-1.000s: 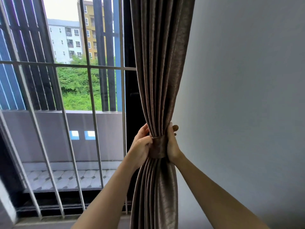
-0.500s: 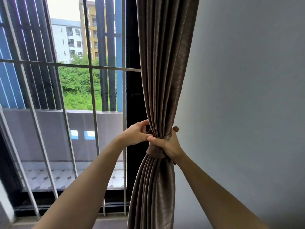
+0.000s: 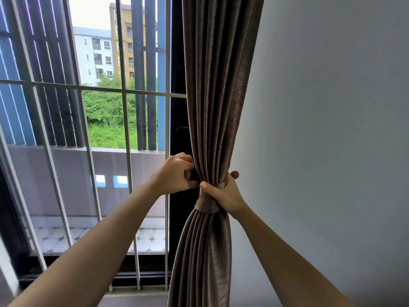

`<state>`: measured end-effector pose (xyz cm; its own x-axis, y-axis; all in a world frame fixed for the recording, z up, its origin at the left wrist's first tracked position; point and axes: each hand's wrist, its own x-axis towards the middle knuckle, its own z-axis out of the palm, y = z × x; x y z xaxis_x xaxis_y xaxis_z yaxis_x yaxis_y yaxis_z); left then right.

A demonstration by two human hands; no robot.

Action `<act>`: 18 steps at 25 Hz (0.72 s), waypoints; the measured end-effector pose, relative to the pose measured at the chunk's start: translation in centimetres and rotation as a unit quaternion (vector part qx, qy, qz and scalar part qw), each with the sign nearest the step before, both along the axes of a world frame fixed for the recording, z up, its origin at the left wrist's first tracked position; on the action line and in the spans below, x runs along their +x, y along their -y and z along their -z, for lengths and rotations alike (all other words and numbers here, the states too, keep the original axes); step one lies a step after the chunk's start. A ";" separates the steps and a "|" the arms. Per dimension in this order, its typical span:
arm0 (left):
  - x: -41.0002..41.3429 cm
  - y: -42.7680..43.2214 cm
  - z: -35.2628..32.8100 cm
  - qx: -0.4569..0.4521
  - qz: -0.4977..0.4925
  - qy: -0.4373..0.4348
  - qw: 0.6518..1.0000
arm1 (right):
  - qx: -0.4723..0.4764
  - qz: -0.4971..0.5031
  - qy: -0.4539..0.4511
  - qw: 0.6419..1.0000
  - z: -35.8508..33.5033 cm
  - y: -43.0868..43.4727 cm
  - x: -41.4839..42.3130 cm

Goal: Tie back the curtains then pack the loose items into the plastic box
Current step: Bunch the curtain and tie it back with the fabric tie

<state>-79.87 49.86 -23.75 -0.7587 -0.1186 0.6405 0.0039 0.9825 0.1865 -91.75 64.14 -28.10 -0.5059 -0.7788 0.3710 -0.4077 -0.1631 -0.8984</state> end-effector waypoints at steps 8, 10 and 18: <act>2.1 -0.8 0.8 0.233 0.027 0.128 0.964 | -0.031 0.014 0.018 0.999 0.0 -0.5 -0.5; 1.5 -0.5 -0.1 0.241 -0.001 0.123 0.963 | -0.031 0.013 0.017 0.999 0.0 -0.6 -0.5; 0.3 -1.6 -3.0 0.395 0.095 0.203 0.891 | -0.001 -0.003 -0.012 1.000 -0.3 -0.6 -1.3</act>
<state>-79.61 51.47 -20.72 -0.9633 -0.2550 0.0836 -0.0681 0.5335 0.8431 -93.03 64.76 -27.83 -0.4923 -0.7808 0.3846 -0.4278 -0.1678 -0.8882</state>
